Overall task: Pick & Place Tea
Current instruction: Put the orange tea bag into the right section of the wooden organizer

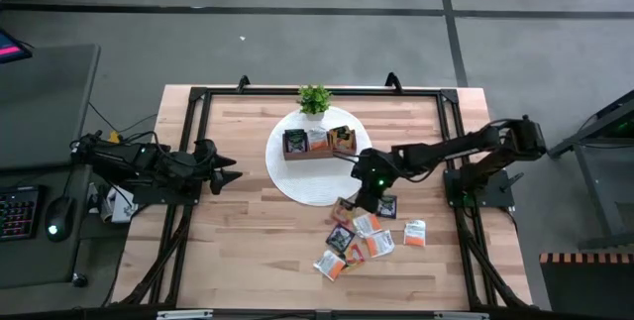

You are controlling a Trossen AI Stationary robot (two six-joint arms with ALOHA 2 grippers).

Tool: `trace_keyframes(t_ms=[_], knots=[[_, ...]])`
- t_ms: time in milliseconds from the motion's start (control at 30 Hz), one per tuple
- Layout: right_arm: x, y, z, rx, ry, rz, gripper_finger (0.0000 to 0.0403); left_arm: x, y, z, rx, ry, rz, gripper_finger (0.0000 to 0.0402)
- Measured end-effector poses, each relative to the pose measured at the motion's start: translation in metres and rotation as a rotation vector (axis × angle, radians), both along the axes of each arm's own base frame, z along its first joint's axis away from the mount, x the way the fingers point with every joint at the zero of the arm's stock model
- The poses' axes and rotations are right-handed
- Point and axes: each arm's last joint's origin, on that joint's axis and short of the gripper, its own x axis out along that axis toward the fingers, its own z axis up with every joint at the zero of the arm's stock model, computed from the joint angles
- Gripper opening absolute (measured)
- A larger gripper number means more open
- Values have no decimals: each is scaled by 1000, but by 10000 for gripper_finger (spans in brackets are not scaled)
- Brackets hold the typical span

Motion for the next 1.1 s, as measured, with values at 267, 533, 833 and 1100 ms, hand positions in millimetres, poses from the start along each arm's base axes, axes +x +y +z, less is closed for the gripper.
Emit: trace_keyframes(t_ms=[267,533,833,1100], knots=[[13,-17,36,-191,26,30,0,0,0,0,0,0,0,296],[18,-36,93,-478,78,66,0,0,0,0,0,0,0,296],[15,-45,139,-837,128,135,0,0,0,0,0,0,0,296],[16,-47,164,-979,84,177,0,0,0,0,0,0,0,296]])
